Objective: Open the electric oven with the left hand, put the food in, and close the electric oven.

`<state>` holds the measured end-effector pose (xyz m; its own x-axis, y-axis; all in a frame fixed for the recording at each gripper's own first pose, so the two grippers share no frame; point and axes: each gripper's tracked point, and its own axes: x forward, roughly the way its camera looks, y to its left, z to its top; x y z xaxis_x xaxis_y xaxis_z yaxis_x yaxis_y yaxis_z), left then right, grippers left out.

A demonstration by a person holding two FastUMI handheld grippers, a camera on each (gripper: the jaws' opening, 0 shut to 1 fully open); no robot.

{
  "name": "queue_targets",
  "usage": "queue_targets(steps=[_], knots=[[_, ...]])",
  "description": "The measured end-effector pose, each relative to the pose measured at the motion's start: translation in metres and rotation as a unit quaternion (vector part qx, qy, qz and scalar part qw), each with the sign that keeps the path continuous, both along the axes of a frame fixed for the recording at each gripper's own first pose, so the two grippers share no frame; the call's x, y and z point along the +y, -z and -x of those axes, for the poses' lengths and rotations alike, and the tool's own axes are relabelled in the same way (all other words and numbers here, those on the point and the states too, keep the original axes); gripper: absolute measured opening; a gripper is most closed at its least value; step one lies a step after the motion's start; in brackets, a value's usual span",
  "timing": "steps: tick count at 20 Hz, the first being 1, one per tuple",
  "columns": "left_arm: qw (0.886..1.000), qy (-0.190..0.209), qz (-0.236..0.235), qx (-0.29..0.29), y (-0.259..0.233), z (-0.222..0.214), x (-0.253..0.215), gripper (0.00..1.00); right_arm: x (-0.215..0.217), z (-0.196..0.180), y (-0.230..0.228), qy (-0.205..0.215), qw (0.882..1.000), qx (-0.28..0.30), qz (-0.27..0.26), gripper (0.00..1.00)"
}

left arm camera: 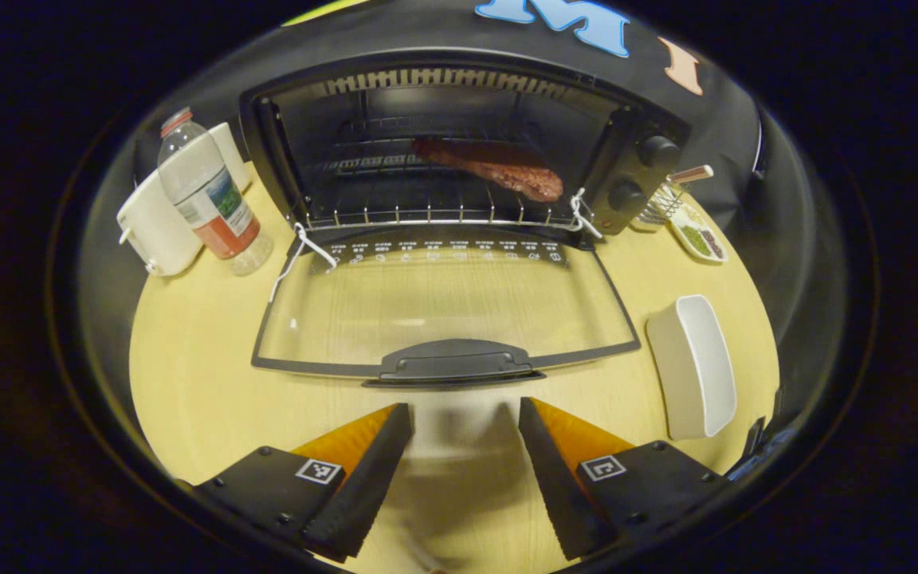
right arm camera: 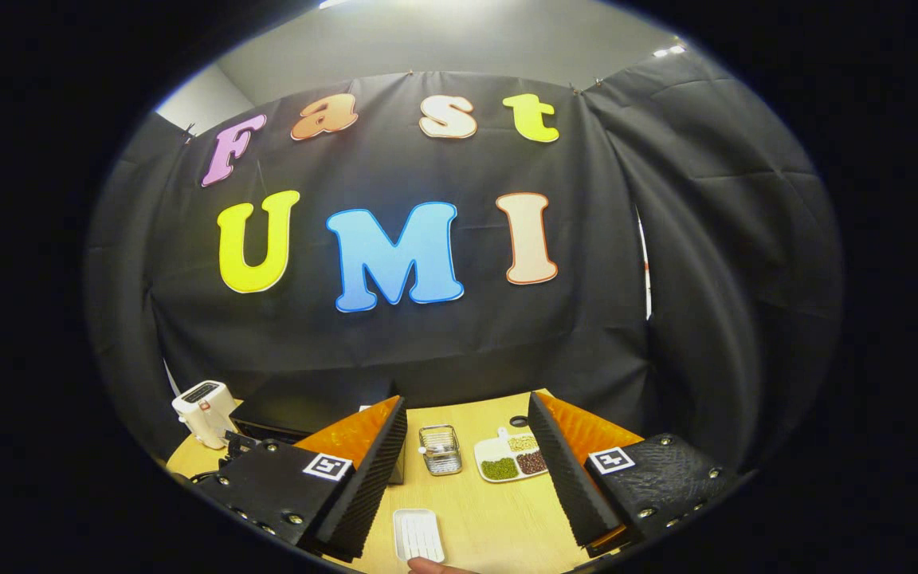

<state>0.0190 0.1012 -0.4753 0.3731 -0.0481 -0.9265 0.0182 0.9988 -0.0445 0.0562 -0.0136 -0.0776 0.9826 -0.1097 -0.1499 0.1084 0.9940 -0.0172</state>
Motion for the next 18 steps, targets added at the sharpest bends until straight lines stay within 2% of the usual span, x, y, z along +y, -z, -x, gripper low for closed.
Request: queue_targets(steps=[1, 4, 12, 18], knots=[[1.0, 0.001, -0.002, 0.006, 0.005, -0.001, 0.001, 0.92, -0.001, 0.001, 0.0, 0.002, 1.0, 0.0, 0.001, 0.93], [1.0, 0.02, -0.014, 0.007, 0.006, -0.012, 0.001, 0.94, -0.005, 0.003, 0.0, 0.01, 1.0, 0.0, 0.008, 0.93], [1.0, 0.015, -0.002, 0.025, 0.002, -0.012, 0.001, 0.93, 0.008, -0.001, 0.003, 0.0, 1.0, 0.001, 0.0, 0.93], [1.0, 0.011, 0.011, -0.002, -0.027, -0.01, -0.001, 0.94, 0.016, -0.005, 0.002, -0.013, 1.0, 0.0, -0.005, 0.93]])
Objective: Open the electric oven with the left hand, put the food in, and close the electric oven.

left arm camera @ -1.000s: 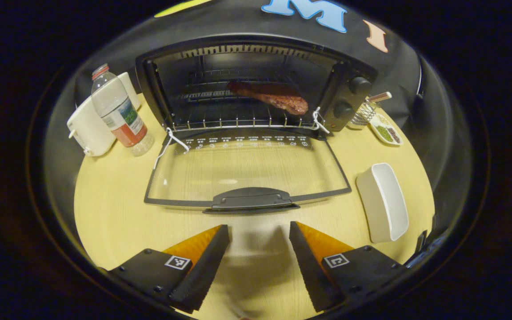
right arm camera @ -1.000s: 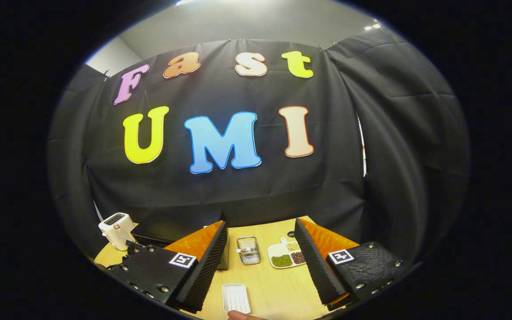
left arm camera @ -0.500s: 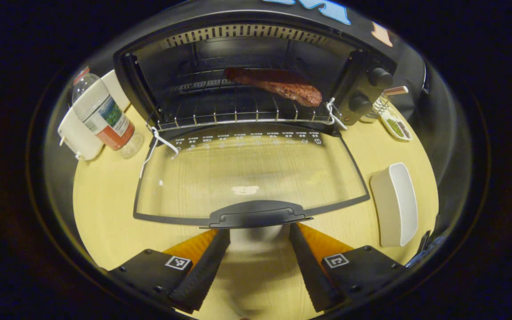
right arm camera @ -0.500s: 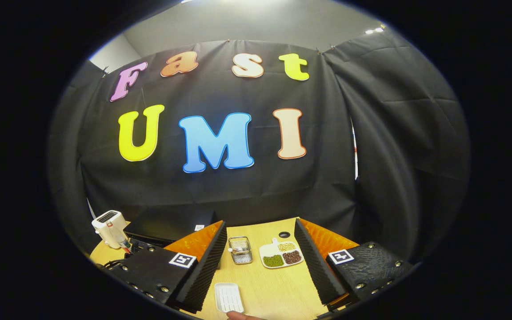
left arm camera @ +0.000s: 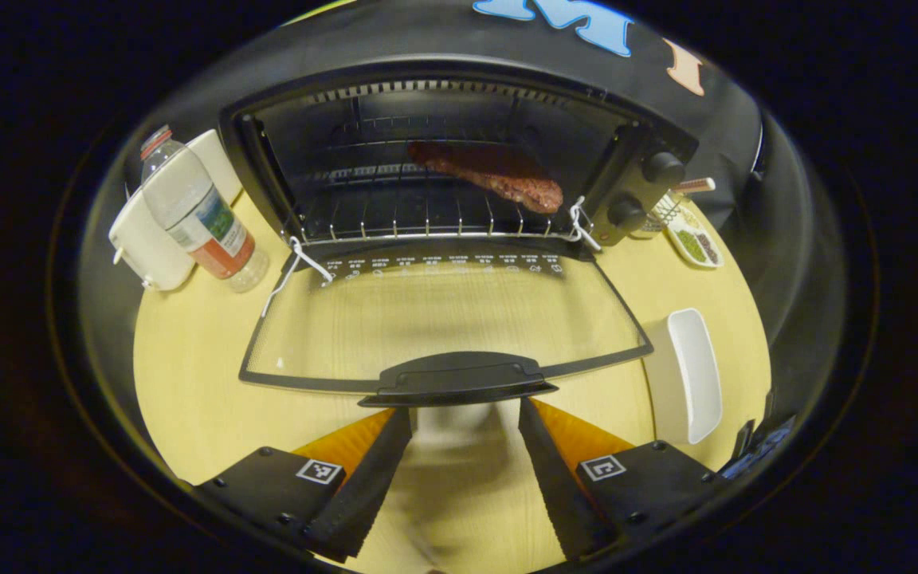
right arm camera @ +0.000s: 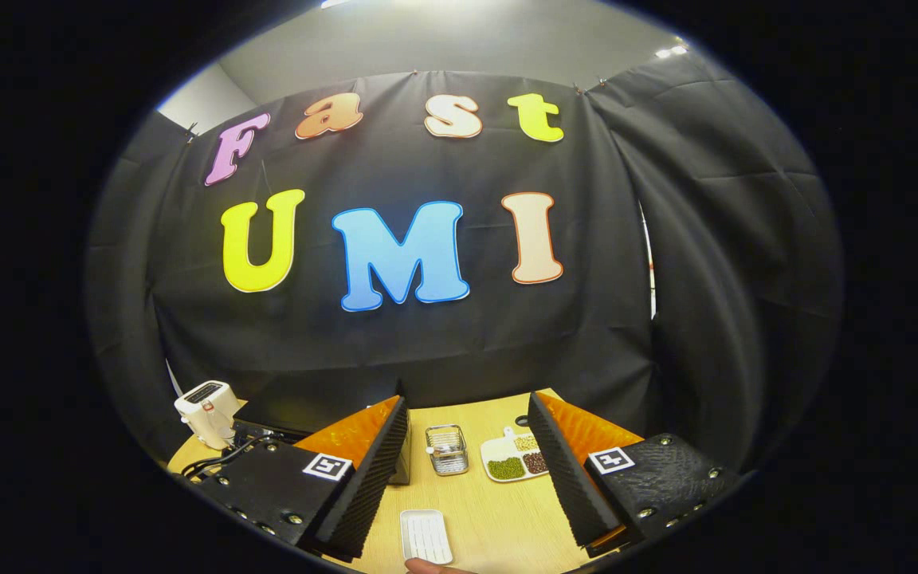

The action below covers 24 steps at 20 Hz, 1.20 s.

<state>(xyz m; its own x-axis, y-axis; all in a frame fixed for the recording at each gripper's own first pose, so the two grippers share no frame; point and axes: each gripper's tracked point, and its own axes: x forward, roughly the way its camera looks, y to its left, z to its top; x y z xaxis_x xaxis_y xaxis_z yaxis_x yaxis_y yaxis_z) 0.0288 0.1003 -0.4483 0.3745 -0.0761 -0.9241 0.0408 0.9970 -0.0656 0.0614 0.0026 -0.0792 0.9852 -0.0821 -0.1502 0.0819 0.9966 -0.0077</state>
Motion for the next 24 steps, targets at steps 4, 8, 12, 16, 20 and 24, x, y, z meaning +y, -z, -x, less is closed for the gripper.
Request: queue_targets(steps=[4, 8, 12, 16, 20, 24], knots=[[1.0, 0.005, -0.004, -0.023, -0.017, -0.001, -0.001, 0.93, 0.006, -0.002, -0.001, -0.01, 1.0, -0.003, -0.006, 0.93], [0.999, 0.011, -0.009, -0.045, -0.034, -0.004, -0.002, 0.94, 0.01, -0.002, -0.003, -0.018, 1.0, -0.007, -0.009, 0.93], [0.998, 0.02, -0.022, -0.059, -0.043, -0.007, 0.001, 0.93, 0.011, -0.001, -0.004, -0.023, 1.0, -0.008, -0.009, 0.93], [0.995, 0.03, -0.042, -0.087, -0.057, -0.022, 0.002, 0.93, 0.006, 0.0, -0.004, -0.021, 1.0, -0.01, -0.007, 0.92], [0.99, 0.019, -0.045, -0.131, -0.087, -0.033, 0.0, 0.94, -0.001, 0.002, -0.005, -0.019, 1.0, -0.011, -0.007, 0.93], [0.973, 0.012, -0.037, -0.229, -0.149, -0.047, -0.022, 0.95, -0.007, 0.0, -0.009, -0.03, 0.999, -0.015, -0.002, 0.93]])
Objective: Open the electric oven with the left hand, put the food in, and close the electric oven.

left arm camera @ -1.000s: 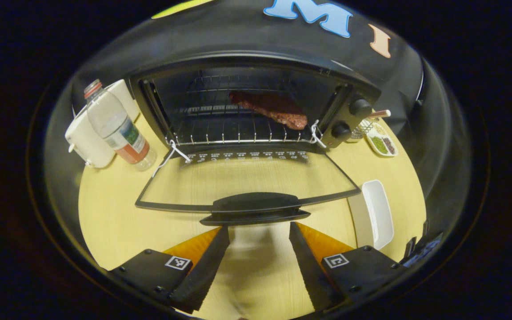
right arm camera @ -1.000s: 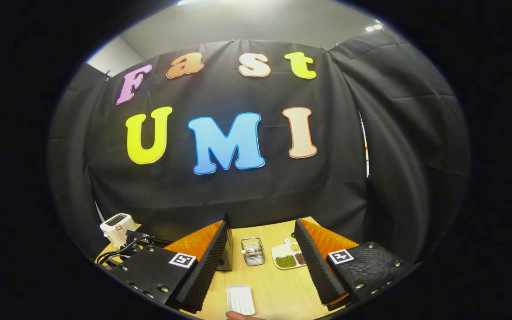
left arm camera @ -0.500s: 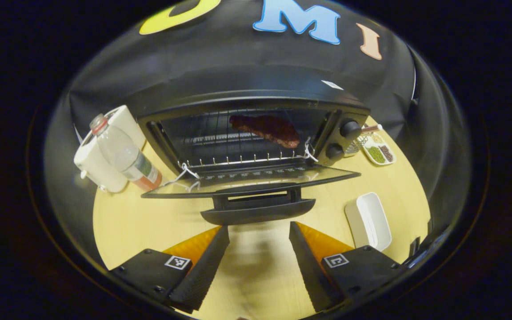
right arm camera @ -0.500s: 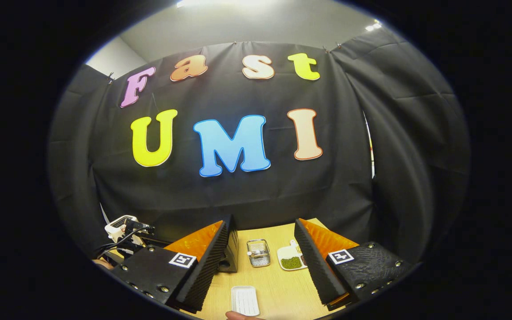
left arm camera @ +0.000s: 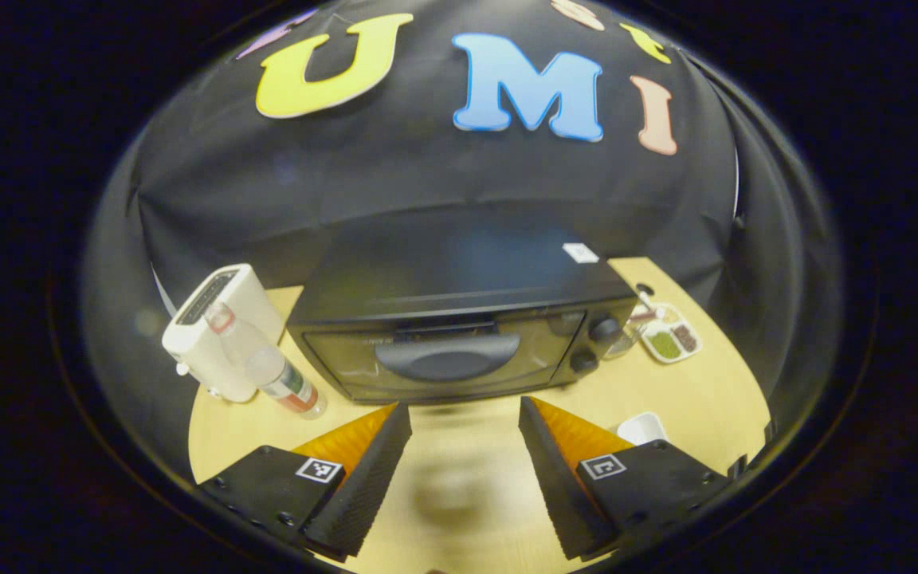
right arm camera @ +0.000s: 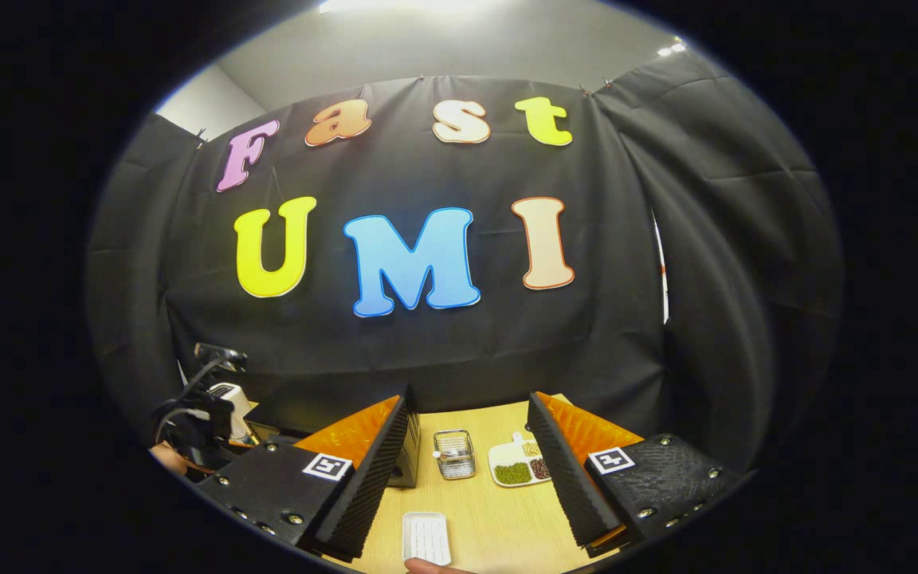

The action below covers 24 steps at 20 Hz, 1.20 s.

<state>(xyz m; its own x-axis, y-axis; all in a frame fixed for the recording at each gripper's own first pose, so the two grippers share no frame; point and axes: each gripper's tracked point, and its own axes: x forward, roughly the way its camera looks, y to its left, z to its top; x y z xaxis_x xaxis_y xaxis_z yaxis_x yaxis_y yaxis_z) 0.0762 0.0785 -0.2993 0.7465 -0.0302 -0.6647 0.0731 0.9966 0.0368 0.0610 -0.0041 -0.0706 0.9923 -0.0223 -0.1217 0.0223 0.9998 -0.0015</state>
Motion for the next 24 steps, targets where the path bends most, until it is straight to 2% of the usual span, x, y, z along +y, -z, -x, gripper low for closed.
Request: queue_targets(steps=[2, 4, 8, 10, 14, 19, 24], knots=[[0.998, 0.0, 0.008, -0.061, -0.046, -0.005, -0.015, 0.94, -0.003, -0.001, -0.012, -0.007, 1.0, -0.013, 0.002, 0.93], [0.992, -0.003, 0.013, -0.129, -0.101, -0.001, -0.029, 0.94, -0.003, -0.004, -0.033, -0.018, 0.999, -0.039, 0.005, 0.93], [0.966, -0.021, 0.008, -0.258, -0.207, 0.029, -0.058, 0.94, 0.003, -0.004, -0.059, -0.049, 0.997, -0.057, 0.022, 0.93], [0.954, -0.027, 0.006, -0.297, -0.245, 0.048, -0.075, 0.94, 0.007, -0.003, -0.069, -0.068, 0.995, -0.064, 0.022, 0.93], [0.948, -0.036, 0.015, -0.317, -0.275, 0.074, -0.094, 0.94, 0.018, 0.008, -0.075, -0.096, 0.993, -0.063, 0.004, 0.92], [0.947, -0.016, 0.03, -0.321, -0.281, 0.085, -0.093, 0.94, 0.023, 0.023, -0.085, -0.073, 0.995, -0.073, 0.015, 0.92], [0.945, -0.007, 0.036, -0.326, -0.293, 0.097, -0.072, 0.94, 0.042, 0.042, -0.092, -0.067, 0.995, -0.076, 0.017, 0.92]])
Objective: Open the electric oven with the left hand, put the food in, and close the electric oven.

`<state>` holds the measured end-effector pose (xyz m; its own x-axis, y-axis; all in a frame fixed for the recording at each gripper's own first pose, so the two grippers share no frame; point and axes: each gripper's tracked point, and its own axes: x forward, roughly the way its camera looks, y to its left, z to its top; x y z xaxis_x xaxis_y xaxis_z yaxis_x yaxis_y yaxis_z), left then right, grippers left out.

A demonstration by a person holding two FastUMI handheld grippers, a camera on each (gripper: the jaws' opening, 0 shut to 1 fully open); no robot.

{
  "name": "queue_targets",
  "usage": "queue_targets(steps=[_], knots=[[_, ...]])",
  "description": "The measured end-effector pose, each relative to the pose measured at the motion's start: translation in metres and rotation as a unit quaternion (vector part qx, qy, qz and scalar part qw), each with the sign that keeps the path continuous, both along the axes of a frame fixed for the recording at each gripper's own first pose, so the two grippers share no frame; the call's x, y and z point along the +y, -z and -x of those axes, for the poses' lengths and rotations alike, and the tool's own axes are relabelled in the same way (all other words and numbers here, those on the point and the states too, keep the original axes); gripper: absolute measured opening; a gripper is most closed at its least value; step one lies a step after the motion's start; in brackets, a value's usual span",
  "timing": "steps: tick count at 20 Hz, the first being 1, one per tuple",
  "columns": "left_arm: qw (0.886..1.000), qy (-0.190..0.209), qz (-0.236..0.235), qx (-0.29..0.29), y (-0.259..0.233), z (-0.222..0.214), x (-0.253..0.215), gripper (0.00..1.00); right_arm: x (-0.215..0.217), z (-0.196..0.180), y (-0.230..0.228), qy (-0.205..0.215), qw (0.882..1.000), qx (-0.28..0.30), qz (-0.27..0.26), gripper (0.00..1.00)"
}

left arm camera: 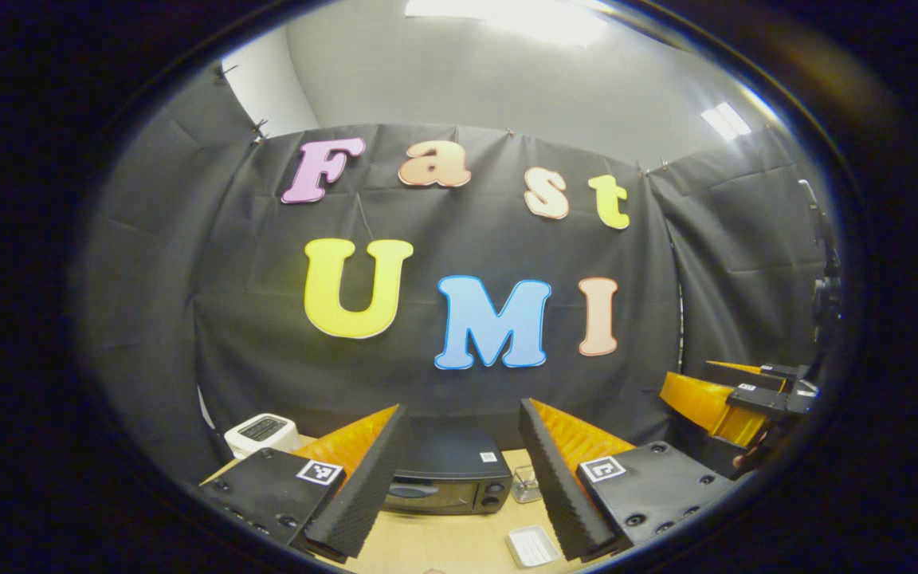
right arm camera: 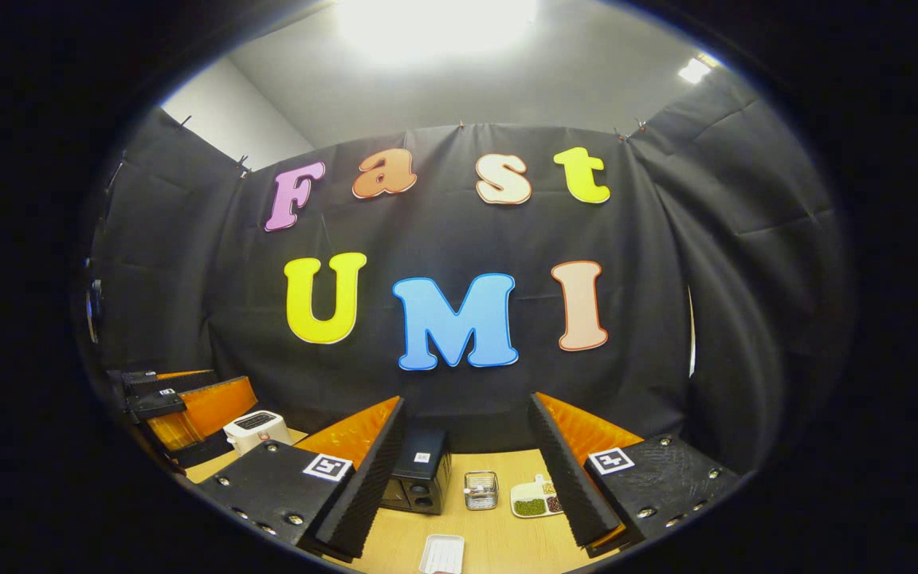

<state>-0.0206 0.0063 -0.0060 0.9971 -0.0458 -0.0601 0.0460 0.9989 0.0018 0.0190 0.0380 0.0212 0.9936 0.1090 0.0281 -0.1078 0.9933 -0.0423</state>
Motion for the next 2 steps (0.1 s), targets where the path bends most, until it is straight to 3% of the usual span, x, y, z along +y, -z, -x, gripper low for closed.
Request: queue_targets(steps=[2], knots=[[1.0, 0.007, -0.002, 0.001, -0.0015, 0.0045, 0.0055, 0.94, 0.0062, 0.0072, -0.0009, 0.005, 1.0, 0.0, -0.005, 0.93]])
